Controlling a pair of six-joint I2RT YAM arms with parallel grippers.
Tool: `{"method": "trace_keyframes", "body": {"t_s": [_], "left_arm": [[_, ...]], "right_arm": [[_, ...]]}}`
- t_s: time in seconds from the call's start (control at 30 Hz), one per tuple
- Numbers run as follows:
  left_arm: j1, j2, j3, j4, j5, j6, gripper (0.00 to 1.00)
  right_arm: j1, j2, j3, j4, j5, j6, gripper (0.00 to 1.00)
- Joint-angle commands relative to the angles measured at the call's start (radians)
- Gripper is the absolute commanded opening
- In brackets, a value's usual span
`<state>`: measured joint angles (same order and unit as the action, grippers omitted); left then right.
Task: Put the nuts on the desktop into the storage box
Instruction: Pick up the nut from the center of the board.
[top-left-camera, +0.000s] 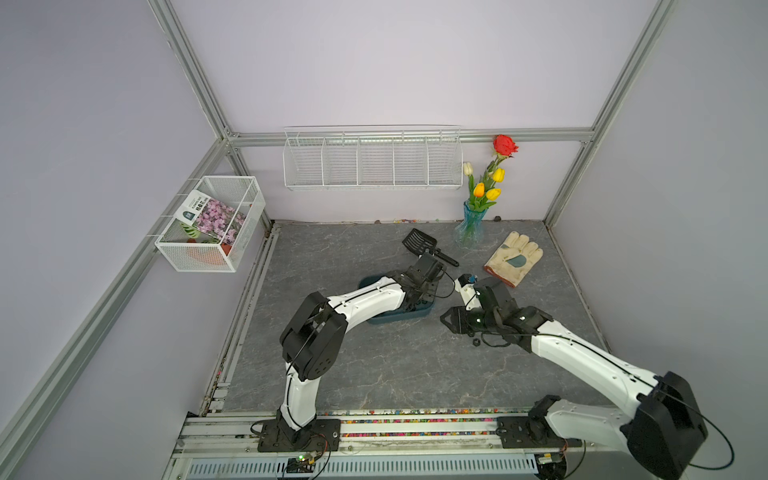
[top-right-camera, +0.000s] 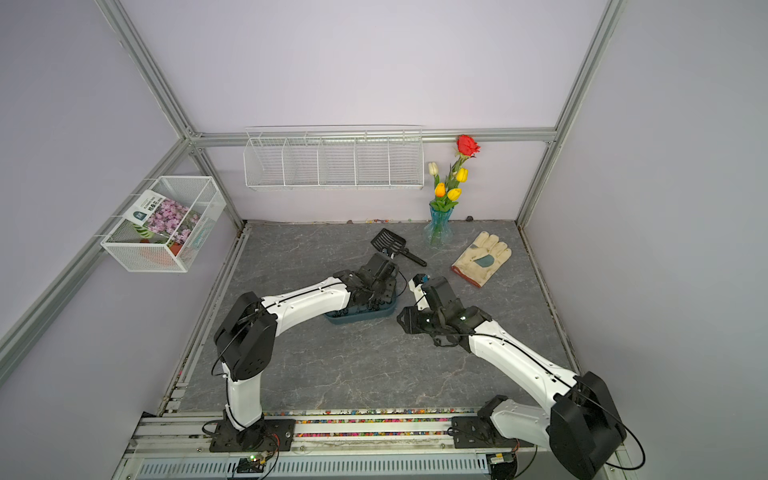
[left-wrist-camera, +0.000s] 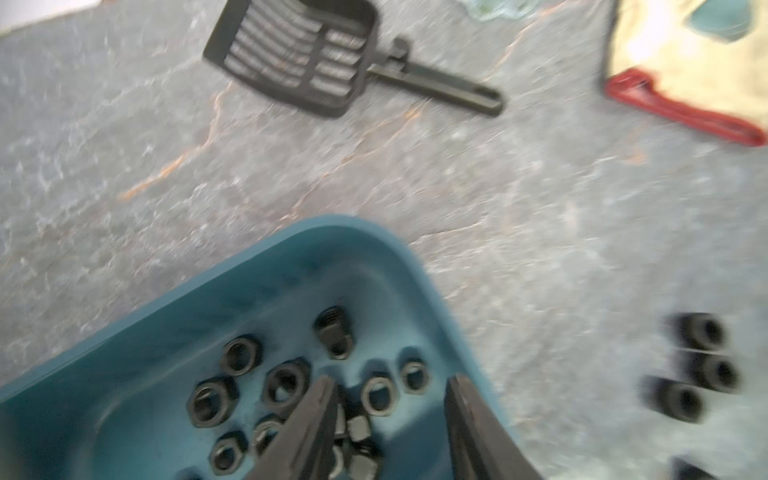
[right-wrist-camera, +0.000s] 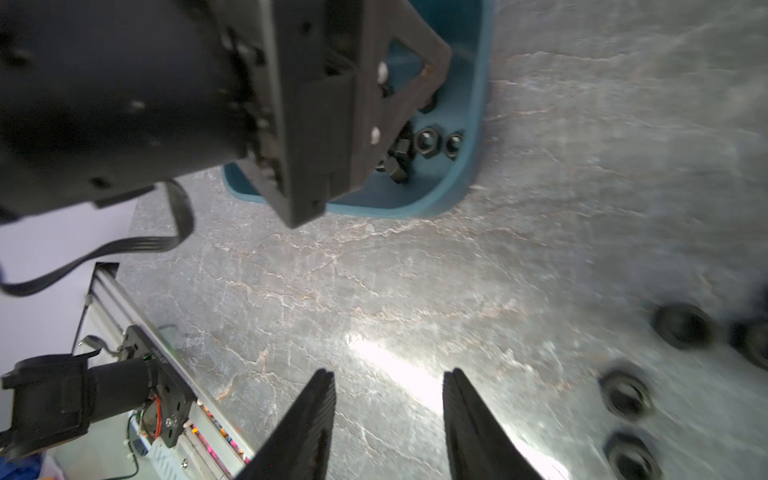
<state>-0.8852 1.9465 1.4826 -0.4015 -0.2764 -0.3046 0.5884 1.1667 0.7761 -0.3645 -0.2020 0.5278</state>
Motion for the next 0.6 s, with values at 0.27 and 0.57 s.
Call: {"method": "trace_keyframes", "body": {"t_s": [0.27, 0.57], "left_arm": [[-0.051, 0.03, 0.151, -0.034, 0.167, 0.032, 0.49], [-0.131, 0.204, 0.334, -0.108, 0.226, 0.061, 0.49]], "right_arm": [[-0.101, -0.315, -0.172, -0.174, 0.19, 0.146, 0.47], [-0.163, -0.447, -0.273, -0.22, 0.188, 0.215, 0.47]]}}
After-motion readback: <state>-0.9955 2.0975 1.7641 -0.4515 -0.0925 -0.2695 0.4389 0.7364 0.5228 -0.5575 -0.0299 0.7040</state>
